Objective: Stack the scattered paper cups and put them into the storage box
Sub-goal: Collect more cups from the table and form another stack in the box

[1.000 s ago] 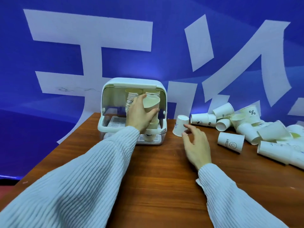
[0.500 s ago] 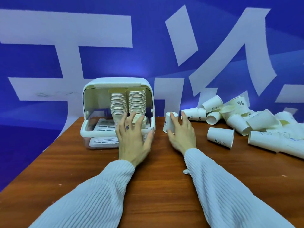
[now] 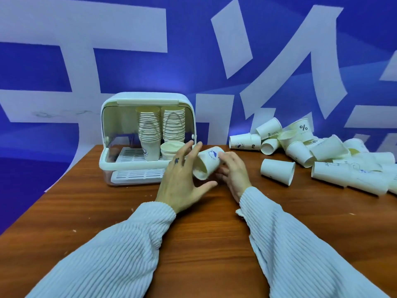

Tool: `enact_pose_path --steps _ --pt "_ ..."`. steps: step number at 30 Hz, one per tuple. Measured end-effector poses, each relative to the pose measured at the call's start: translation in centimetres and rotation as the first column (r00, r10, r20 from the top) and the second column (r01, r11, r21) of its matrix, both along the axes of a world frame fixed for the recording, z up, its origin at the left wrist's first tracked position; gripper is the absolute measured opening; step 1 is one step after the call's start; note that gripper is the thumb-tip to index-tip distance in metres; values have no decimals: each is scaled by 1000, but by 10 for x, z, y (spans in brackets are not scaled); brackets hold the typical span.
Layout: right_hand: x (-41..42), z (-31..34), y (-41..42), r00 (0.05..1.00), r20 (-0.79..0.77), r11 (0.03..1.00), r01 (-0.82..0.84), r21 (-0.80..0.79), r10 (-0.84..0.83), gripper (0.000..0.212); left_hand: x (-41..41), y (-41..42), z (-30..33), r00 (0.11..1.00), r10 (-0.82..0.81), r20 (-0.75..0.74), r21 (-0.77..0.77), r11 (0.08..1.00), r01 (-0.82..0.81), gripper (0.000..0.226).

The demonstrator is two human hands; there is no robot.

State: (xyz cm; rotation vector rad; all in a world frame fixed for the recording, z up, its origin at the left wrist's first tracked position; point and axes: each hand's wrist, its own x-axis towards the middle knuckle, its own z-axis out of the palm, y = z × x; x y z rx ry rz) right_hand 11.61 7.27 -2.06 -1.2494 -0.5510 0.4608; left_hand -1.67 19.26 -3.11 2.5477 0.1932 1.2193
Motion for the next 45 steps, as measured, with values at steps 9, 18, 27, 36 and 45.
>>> enact_pose_path --steps 9,18,27,36,45 --pt "28 1 -49 336 712 407 910 -77 -616 49 0 -2 -1 997 -24 70 -63 998 29 78" --pt "71 -16 -85 667 511 455 744 -489 -543 81 -6 -8 3 1000 -15 25 -53 998 16 73" --pt "77 -15 -81 678 573 493 732 -470 -459 75 -9 -9 5 1000 7 4 -69 998 -7 71" --pt "58 -12 -72 780 576 566 596 -570 -242 72 -13 -12 9 999 41 -2 -77 996 -41 66" --pt "5 32 -19 714 617 853 506 -128 -331 62 -28 24 56 890 297 346 -549 833 -64 71"
